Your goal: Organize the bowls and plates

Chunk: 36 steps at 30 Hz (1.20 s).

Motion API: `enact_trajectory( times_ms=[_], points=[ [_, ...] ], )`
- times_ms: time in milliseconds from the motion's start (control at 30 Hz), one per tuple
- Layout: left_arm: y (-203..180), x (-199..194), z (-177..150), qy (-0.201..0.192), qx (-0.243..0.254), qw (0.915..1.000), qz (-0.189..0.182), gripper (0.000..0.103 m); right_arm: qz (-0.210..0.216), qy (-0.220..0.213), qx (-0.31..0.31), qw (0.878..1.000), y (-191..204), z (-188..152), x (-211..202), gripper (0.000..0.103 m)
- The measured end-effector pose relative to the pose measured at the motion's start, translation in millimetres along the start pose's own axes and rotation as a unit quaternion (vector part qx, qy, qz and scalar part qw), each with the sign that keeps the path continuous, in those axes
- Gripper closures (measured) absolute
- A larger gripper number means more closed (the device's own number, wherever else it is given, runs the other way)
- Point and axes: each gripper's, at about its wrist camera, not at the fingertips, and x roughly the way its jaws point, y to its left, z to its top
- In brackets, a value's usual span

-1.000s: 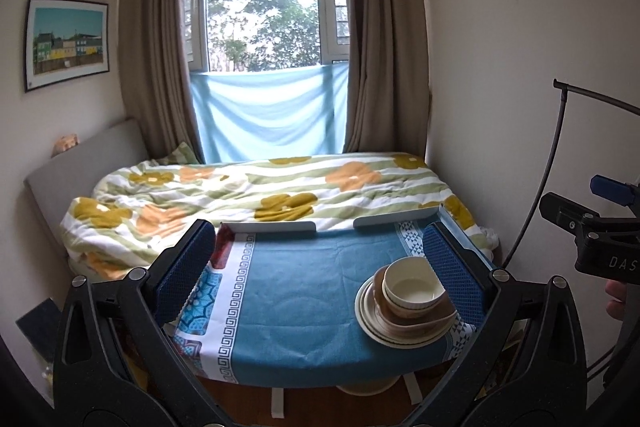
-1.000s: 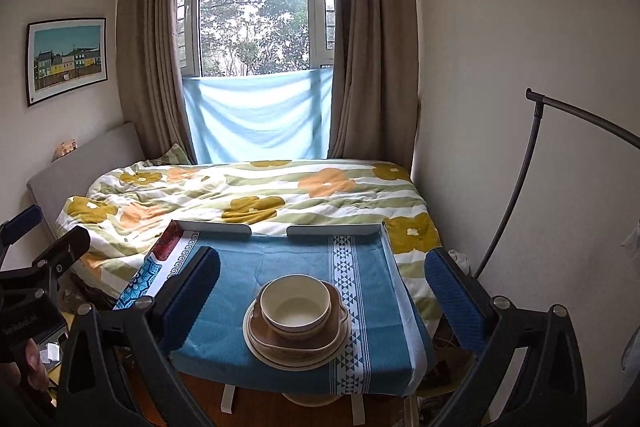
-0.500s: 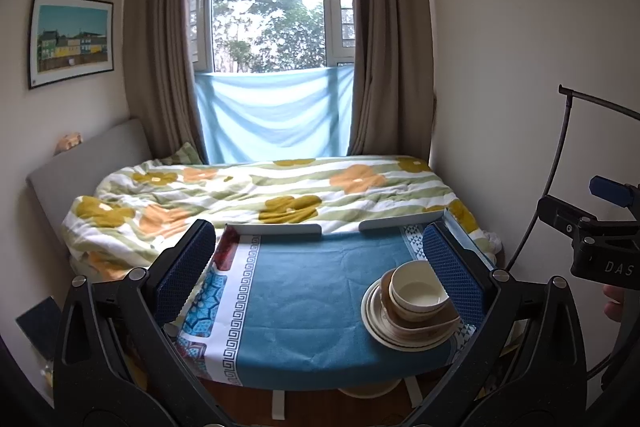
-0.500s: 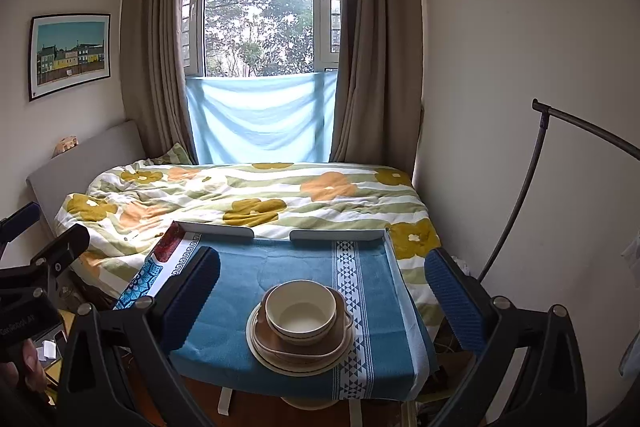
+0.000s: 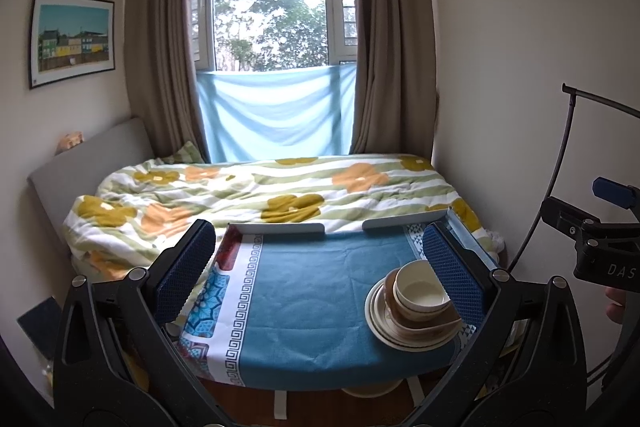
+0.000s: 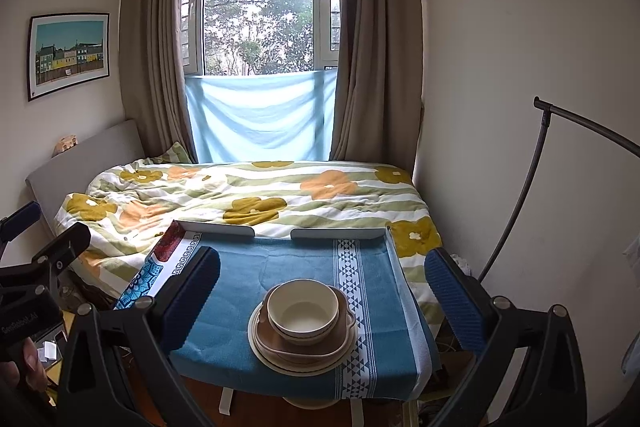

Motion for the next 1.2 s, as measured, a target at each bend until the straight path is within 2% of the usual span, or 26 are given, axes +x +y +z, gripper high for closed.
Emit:
enact_trajectory(
  times_ms=[667,1200],
  points=[
    [9.8,3.7,0.0,-0.001,-0.001,1.0,0.008,0.0,0.002,-0.002,0.001,1.0,4.9,-0.4,0.1,0.001],
    [4.9,9.7,-0.8,-0.011,0.013,0.9994,0.031,0.0,0.006,0.001,0.004,1.0,15.0,3.2,8.9,0.001]
  ],
)
